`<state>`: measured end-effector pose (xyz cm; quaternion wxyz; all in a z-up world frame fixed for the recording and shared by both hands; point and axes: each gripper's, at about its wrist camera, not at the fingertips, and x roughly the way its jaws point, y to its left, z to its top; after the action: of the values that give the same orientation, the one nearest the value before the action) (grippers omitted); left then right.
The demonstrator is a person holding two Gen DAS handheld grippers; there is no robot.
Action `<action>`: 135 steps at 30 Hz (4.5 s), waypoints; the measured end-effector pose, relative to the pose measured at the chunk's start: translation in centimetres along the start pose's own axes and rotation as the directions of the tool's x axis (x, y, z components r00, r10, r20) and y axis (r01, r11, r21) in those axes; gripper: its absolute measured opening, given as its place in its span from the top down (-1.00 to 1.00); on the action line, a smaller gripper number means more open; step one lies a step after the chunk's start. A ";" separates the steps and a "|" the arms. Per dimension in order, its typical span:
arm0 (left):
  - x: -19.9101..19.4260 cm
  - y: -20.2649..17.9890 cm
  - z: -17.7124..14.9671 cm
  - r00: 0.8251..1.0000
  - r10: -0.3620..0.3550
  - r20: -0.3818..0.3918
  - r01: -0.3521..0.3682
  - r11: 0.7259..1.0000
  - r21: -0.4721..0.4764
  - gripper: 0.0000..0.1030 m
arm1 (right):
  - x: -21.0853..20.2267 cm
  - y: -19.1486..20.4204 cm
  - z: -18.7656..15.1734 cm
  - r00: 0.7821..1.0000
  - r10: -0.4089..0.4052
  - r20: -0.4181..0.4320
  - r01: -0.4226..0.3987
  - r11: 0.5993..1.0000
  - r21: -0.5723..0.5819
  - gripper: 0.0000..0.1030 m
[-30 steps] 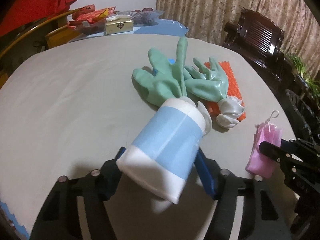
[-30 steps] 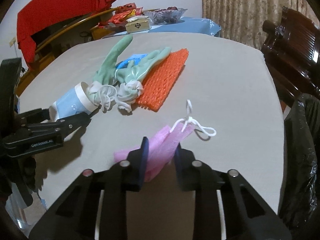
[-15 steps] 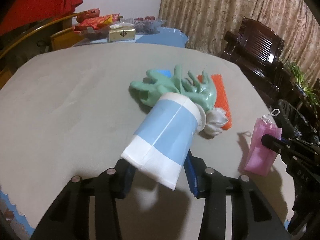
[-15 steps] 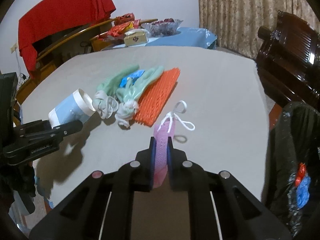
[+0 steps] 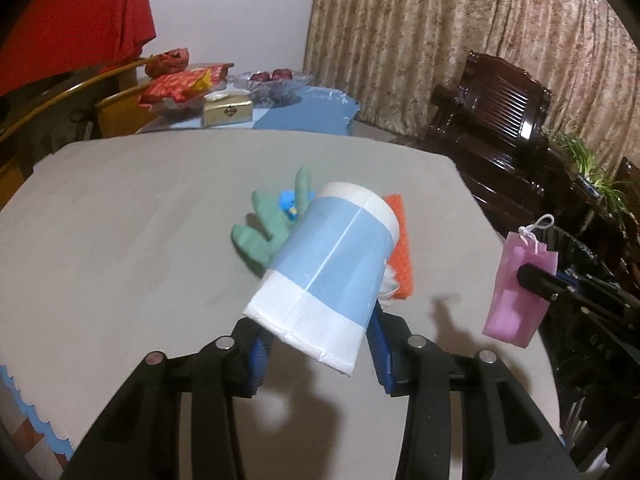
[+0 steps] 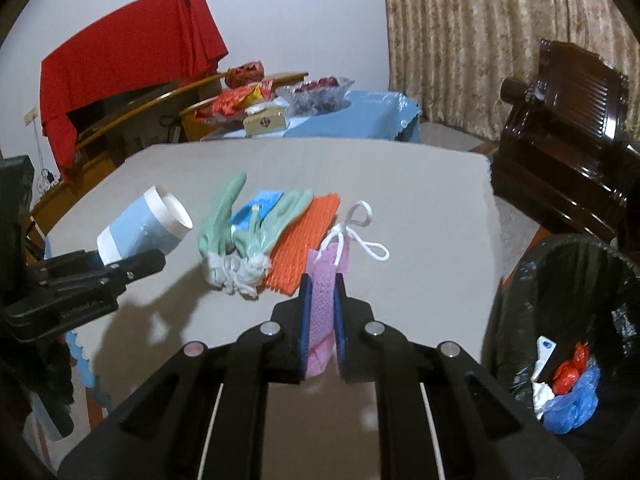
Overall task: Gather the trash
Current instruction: 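Carry the cup and pink mask over the bin and open both tools, then bring both tools back over the green gloves on the table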
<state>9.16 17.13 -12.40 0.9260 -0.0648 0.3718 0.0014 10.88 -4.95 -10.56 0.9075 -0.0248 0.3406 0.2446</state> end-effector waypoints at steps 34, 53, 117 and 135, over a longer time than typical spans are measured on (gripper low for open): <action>-1.0 -15.7 5.4 0.967 -0.243 0.080 0.225 0.957 0.181 0.18 | -12.8 -12.1 0.9 0.949 -0.253 0.190 0.227 0.963 0.146 0.81; 1.2 -28.1 4.6 0.925 -0.381 0.013 0.359 0.882 0.305 0.18 | -17.2 -20.4 -3.3 0.894 -0.423 0.150 0.378 0.890 0.255 0.81; 0.6 -20.8 3.9 0.965 -0.260 0.039 0.245 0.943 0.225 -0.88 | -14.4 -19.5 -4.8 0.900 -0.425 0.090 0.387 0.878 0.282 -0.90; 0.0 -6.8 3.2 0.995 -0.024 0.100 0.015 0.995 0.099 -0.88 | -6.7 -9.7 -0.9 0.958 -0.265 0.110 0.246 0.955 0.163 -0.90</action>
<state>11.70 10.76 -9.30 0.9457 -0.0227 0.3234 -0.0227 10.46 -16.55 -8.17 0.9512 0.0146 0.2916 0.1002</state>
